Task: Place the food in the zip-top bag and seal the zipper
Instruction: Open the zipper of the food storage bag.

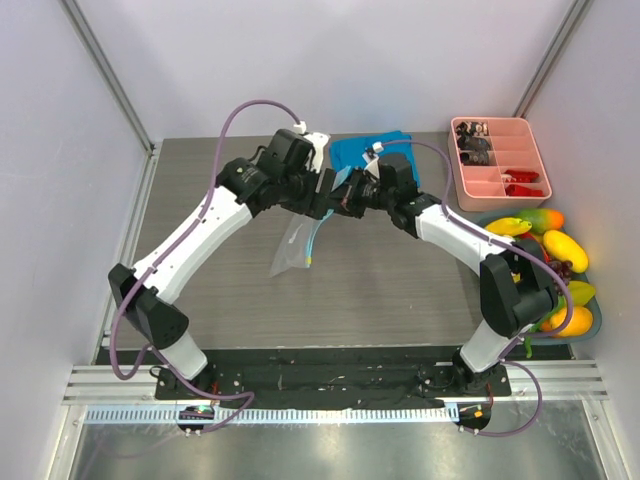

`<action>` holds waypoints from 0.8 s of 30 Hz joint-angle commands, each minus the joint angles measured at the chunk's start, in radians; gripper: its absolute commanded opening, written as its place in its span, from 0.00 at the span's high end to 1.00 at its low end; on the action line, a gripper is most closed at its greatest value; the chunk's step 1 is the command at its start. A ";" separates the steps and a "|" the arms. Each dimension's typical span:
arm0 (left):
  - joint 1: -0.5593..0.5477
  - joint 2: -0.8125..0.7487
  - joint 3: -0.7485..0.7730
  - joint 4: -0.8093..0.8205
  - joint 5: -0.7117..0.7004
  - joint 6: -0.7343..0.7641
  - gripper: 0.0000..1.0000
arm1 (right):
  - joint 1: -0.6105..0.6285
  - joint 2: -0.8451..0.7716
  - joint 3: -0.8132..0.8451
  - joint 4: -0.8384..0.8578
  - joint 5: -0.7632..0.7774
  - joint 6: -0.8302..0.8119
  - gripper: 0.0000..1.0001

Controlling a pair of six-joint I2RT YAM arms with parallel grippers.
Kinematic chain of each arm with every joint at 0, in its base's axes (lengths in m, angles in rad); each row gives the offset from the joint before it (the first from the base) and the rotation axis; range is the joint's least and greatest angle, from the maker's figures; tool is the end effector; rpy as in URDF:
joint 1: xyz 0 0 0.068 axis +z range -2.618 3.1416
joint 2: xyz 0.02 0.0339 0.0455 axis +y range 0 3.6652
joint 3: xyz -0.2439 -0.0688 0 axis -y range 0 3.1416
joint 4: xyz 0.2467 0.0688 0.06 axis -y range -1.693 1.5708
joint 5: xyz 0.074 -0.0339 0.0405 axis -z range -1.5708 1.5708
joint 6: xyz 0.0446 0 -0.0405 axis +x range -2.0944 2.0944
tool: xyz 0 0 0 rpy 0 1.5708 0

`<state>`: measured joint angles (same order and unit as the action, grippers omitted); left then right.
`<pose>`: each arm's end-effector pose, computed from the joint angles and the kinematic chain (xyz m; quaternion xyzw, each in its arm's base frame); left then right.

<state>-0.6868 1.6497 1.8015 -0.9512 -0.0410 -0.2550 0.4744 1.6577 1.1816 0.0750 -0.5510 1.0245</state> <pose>0.2770 -0.2247 0.3683 0.1909 0.9065 -0.1537 0.3438 0.3372 0.1994 0.2530 0.0734 0.8130 0.5280 0.2344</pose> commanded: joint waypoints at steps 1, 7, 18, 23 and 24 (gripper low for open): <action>-0.034 0.022 0.048 0.009 -0.079 0.046 0.29 | 0.026 -0.044 0.018 0.011 -0.006 0.003 0.99; -0.056 0.073 0.087 -0.026 -0.160 0.074 0.40 | 0.030 -0.049 0.024 -0.018 0.000 -0.018 0.99; -0.054 0.150 0.124 -0.147 -0.301 0.109 0.73 | 0.032 -0.073 0.030 -0.153 0.060 -0.145 0.99; -0.056 0.131 0.069 -0.161 -0.152 0.109 0.64 | 0.030 -0.079 0.041 -0.179 0.077 -0.178 0.99; -0.056 0.121 0.056 -0.162 -0.131 0.114 0.64 | 0.030 -0.081 0.041 -0.182 0.080 -0.184 0.99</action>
<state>-0.7383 1.8042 1.8797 -1.0805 -0.2588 -0.1558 0.5022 1.6314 1.1820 -0.1001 -0.4995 0.8925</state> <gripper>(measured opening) 0.355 0.024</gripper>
